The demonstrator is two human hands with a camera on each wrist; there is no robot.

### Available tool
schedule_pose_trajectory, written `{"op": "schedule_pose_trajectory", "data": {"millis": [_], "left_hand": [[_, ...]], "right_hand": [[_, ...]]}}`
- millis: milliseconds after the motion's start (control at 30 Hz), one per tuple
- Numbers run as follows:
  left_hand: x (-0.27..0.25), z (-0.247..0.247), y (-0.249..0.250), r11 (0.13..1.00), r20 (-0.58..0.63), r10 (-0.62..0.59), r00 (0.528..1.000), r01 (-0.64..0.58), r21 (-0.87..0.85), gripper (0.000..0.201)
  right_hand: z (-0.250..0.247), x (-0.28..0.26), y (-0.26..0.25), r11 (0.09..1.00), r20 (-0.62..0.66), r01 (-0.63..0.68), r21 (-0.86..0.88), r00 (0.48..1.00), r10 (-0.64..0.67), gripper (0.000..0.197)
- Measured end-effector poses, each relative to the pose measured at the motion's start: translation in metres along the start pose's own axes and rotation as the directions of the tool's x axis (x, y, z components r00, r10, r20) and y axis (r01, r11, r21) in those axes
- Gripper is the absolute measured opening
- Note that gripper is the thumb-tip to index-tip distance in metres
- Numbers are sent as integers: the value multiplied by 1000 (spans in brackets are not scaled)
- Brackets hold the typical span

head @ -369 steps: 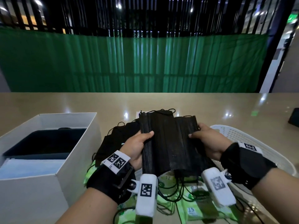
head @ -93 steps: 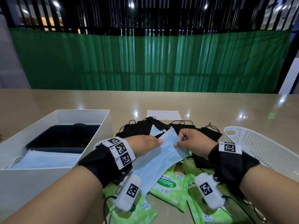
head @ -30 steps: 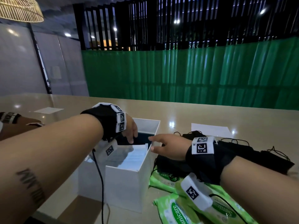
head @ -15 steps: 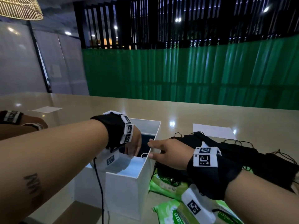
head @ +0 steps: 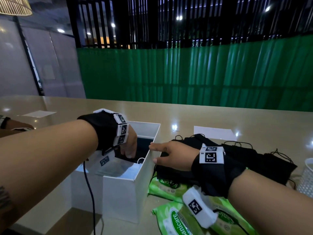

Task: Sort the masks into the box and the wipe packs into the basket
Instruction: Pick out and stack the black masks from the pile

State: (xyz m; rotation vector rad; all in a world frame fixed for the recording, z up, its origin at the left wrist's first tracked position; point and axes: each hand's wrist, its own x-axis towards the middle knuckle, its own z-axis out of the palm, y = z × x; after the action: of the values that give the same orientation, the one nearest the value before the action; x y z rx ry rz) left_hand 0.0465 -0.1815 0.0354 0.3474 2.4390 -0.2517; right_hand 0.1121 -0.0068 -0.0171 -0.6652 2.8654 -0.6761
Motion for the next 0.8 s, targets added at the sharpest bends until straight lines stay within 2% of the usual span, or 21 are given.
{"op": "schedule_pose_trajectory", "data": {"millis": [67, 167, 233, 333, 467, 600, 667, 733, 800], "left_hand": [[-10, 0, 5, 1000, -131, 8, 991, -8, -1, 33], [-31, -8, 14, 990, -345, 76, 935, -112, -85, 25], [-48, -19, 26, 970, -441, 131, 888, -206, -128, 17], [-67, -34, 52, 919, -517, 229, 825, -358, -165, 16], [-65, -37, 91, 856, -526, 318, 789, -477, -198, 21], [-44, -26, 131, 759, -511, 395, 764, -584, -287, 26], [-27, -16, 150, 732, -488, 399, 776, -590, -340, 30], [-9, -5, 164, 765, -454, 392, 800, -558, -323, 42], [8, 9, 175, 870, -403, 340, 850, -447, -209, 58]], "right_hand": [[-11, -11, 12, 999, -72, -28, 39, 997, 31, 48], [-30, -31, 44, 983, -189, -125, 132, 971, 149, 39], [-40, -49, 70, 951, -250, -213, 224, 931, 267, 28], [-48, -77, 106, 884, -333, -338, 322, 834, 440, 10], [-53, -115, 142, 789, -290, -516, 334, 740, 607, 4], [-50, -149, 155, 685, -128, -684, 250, 678, 724, 20], [-46, -157, 158, 659, -82, -735, 161, 656, 751, 23], [-41, -160, 160, 635, -58, -772, 32, 633, 772, 31], [-37, -163, 160, 597, -46, -801, -49, 598, 800, 56]]}}
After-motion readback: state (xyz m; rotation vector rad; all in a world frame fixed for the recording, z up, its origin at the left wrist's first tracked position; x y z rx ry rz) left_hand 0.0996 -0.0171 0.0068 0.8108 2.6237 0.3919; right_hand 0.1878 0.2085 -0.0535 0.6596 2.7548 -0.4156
